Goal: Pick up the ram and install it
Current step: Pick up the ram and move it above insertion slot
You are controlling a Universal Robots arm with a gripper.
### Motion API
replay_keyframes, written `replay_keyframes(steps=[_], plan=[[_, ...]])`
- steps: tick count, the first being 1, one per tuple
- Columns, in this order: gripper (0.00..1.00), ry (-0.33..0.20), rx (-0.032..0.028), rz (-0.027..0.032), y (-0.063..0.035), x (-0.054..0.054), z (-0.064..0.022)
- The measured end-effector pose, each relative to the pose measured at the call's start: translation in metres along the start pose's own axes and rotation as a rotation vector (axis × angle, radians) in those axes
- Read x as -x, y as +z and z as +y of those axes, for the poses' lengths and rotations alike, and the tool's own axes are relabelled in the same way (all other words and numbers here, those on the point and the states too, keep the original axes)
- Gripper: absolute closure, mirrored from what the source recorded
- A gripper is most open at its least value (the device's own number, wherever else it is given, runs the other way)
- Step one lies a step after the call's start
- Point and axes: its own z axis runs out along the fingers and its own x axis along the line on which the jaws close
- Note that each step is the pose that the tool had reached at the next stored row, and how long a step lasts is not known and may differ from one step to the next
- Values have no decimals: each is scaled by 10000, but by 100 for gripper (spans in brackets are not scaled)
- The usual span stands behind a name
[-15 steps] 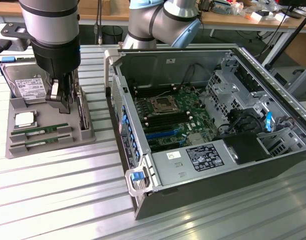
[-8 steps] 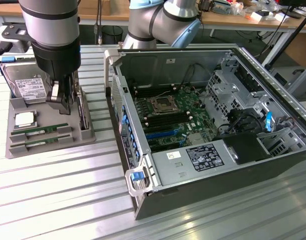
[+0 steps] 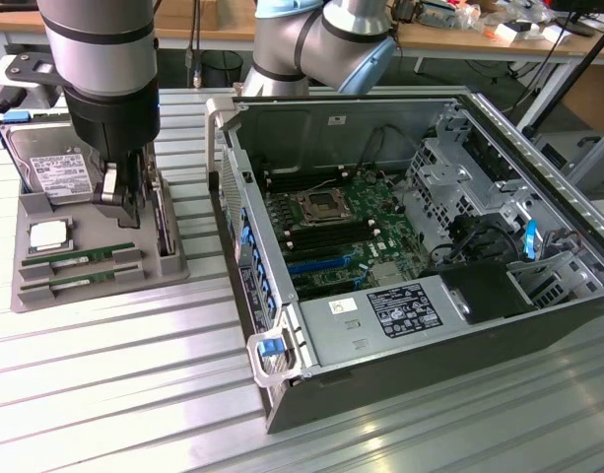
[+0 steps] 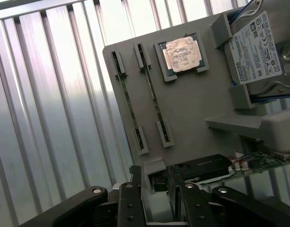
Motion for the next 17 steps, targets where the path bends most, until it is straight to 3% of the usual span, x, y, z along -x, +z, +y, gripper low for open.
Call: replay_keyframes(steps=[17], plan=[[64, 0, 1, 0, 103, -3, -4]])
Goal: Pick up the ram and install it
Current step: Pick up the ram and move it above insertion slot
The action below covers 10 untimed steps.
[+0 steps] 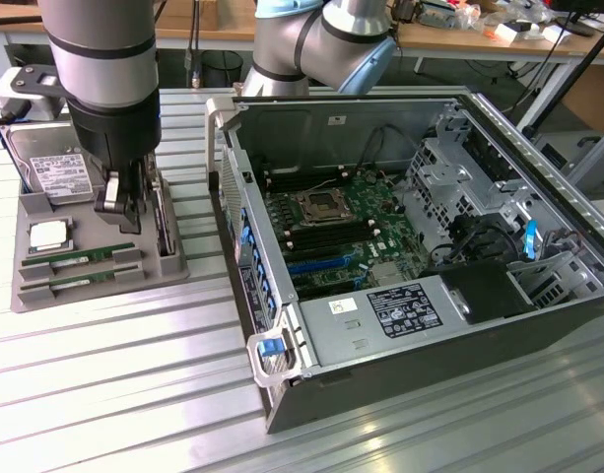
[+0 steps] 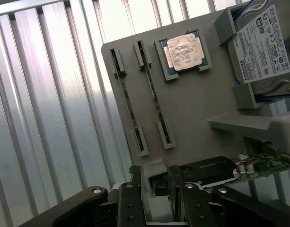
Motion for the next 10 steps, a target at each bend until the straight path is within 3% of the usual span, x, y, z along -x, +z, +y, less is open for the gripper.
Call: replay_keyframes(steps=[10], plan=[[64, 0, 1, 0, 57, -1, -2]])
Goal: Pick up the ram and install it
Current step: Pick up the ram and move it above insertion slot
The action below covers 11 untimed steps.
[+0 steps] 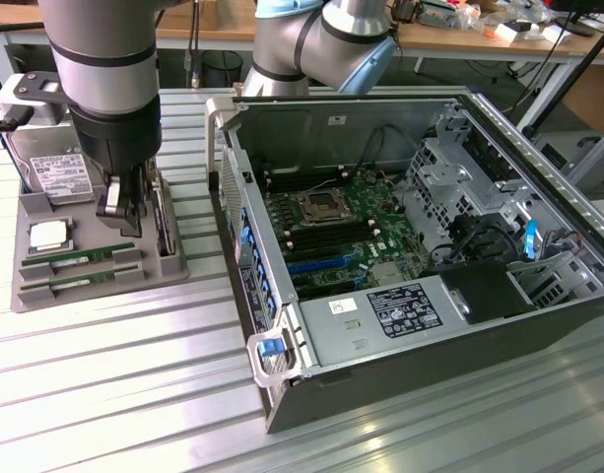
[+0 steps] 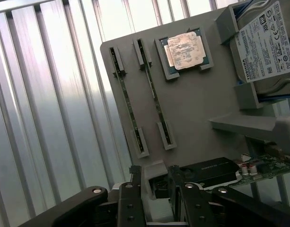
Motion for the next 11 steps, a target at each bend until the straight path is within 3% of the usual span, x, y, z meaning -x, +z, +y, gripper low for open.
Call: replay_keyframes(steps=[6, 11], plan=[[64, -47, 2, 2, 19, -1, 1], [64, -558, 10, 21, 26, -9, 34]])
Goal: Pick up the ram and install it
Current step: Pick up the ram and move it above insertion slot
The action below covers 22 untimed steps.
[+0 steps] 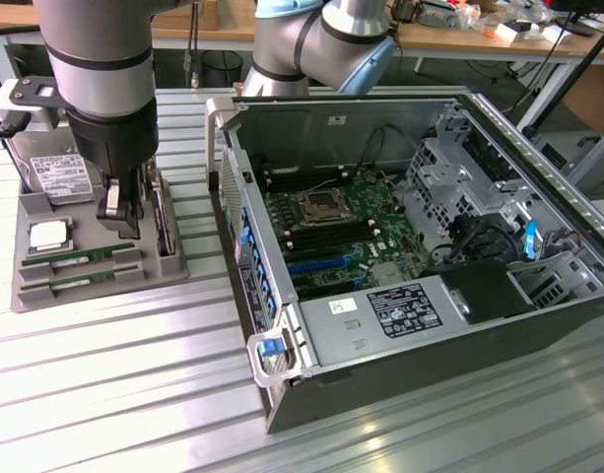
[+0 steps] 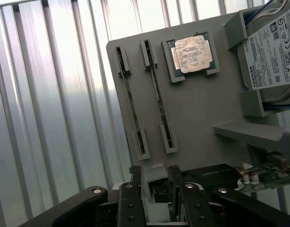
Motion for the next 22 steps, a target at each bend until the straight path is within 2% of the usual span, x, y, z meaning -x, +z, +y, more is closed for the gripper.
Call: replay_keyframes(steps=[6, 9, 12, 22], plan=[[64, -44, 1, 2, 20, -47, 245], [64, -45, 0, 2, 25, -58, 302], [64, -46, 0, 2, 30, -65, 336], [64, -45, 1, 3, 55, -66, 337]])
